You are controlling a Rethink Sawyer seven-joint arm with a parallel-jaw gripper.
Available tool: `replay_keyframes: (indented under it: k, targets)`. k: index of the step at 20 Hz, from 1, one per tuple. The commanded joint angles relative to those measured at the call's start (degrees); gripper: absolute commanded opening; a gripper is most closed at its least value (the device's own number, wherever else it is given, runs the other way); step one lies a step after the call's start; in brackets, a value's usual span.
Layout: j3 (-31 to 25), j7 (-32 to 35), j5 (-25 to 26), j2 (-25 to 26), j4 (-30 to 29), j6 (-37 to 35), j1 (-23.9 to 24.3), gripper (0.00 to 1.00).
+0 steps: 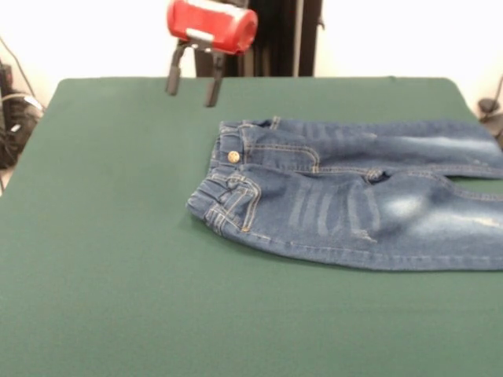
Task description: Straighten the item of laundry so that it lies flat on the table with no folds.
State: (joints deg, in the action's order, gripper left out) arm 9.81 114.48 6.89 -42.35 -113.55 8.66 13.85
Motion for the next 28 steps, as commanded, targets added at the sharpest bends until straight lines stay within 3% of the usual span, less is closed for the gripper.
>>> replay_keyframes:
  k: [1, 6, 14, 20, 28]
  targets:
    - [-11.84, -1.34, 4.08, -0.28, 4.36, -10.21, 1.15, 1.00]
    - [-19.80, -1.82, 6.97, 0.94, 5.46, -12.21, 7.23, 1.00]
    - [-26.24, -3.75, 7.00, 2.74, 9.20, -19.90, 11.42, 1.00]
    - [-26.81, -4.97, 9.34, 5.22, 13.53, -20.31, 12.49, 1.00]
    - [-24.47, -1.02, 11.58, 9.14, 17.74, -16.46, 9.12, 1.00]
